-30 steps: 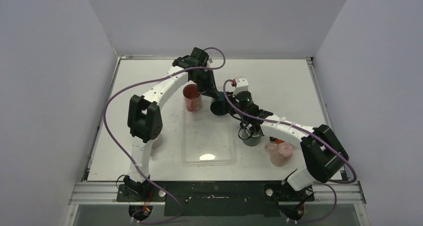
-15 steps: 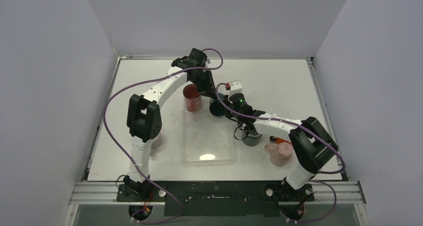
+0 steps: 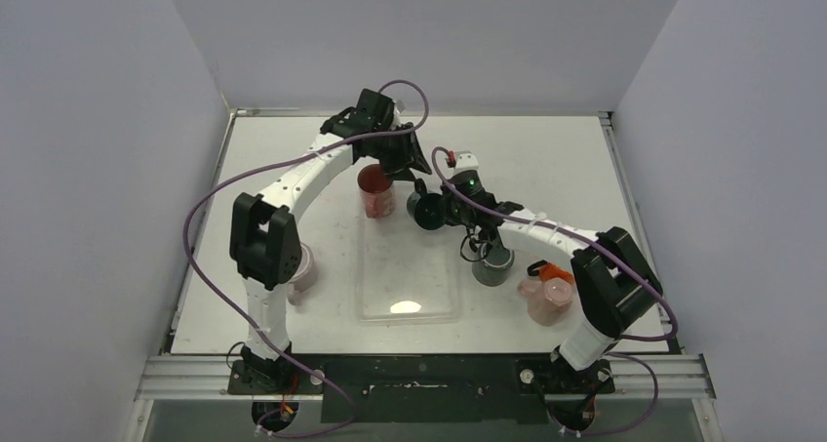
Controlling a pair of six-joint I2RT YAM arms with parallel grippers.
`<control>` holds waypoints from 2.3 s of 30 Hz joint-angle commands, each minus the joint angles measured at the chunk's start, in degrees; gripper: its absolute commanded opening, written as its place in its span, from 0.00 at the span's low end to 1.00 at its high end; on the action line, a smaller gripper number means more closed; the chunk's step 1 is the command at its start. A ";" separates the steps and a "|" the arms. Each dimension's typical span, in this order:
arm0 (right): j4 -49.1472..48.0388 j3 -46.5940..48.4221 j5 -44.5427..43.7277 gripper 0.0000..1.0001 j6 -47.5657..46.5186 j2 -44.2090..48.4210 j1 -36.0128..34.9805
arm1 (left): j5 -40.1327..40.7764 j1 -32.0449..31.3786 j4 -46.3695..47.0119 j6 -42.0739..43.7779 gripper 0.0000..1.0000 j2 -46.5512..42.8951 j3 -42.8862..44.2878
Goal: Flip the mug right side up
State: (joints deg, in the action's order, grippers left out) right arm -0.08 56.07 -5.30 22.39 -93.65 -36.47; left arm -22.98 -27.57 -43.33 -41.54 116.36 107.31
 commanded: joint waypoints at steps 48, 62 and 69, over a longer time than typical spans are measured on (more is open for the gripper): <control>32.05 34.07 -3.00 0.69 16.36 -11.35 1.80 | 24.50 6.70 13.09 8.00 0.56 -38.72 -35.96; 28.47 17.23 -0.15 0.75 15.85 5.09 5.95 | 42.38 6.89 -12.19 5.08 0.96 -52.26 -46.30; 27.74 18.15 0.60 0.75 18.72 2.88 5.98 | 38.80 7.09 -20.36 -0.03 0.96 -64.02 -54.30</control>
State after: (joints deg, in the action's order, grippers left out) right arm 30.00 73.06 -4.67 39.24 -90.06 -30.15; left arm 16.67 -20.88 -57.19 -37.52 57.65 56.16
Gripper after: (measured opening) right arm 0.747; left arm 0.963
